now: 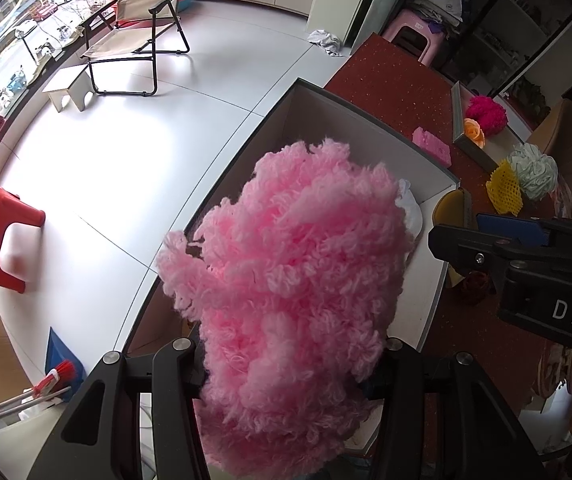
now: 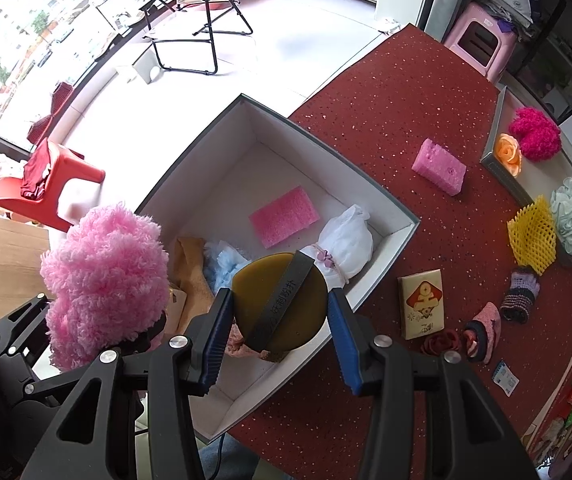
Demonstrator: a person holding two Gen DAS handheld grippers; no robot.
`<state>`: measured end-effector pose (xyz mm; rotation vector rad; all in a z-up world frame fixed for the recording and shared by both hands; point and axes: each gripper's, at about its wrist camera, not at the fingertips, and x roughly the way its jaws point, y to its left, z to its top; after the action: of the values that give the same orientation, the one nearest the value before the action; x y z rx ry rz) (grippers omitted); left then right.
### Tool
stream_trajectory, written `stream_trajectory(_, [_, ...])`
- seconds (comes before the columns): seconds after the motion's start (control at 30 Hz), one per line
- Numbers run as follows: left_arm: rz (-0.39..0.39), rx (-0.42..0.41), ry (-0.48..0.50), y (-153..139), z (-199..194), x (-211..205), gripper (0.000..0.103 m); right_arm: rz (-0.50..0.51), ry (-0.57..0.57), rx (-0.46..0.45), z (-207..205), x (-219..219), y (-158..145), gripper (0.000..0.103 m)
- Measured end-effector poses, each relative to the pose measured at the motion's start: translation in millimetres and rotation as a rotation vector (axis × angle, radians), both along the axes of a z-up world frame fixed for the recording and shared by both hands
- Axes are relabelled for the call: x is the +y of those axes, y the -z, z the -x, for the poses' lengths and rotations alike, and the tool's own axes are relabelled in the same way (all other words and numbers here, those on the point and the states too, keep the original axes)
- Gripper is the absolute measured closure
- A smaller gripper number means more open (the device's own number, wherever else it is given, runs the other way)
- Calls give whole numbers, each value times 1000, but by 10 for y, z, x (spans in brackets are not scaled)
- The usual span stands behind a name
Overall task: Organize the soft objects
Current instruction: 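Lower pink yarn into the box with left tool while right tool lowers yellow puff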
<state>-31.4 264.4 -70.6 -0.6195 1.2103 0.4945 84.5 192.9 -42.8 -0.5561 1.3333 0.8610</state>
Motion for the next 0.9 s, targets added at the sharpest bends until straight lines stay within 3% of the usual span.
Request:
stream_trajectory(0.73, [22, 24, 3, 155, -45, 3, 52, 31, -23, -1, 62, 113, 126, 51])
stream_trajectory(0.83, [13, 23, 6, 157, -51, -7, 45, 36, -22, -7, 67, 127, 134, 50])
stream_trajectory(0.9, [9, 23, 5, 158, -39, -8, 34, 35, -17, -5, 64, 132, 140, 50])
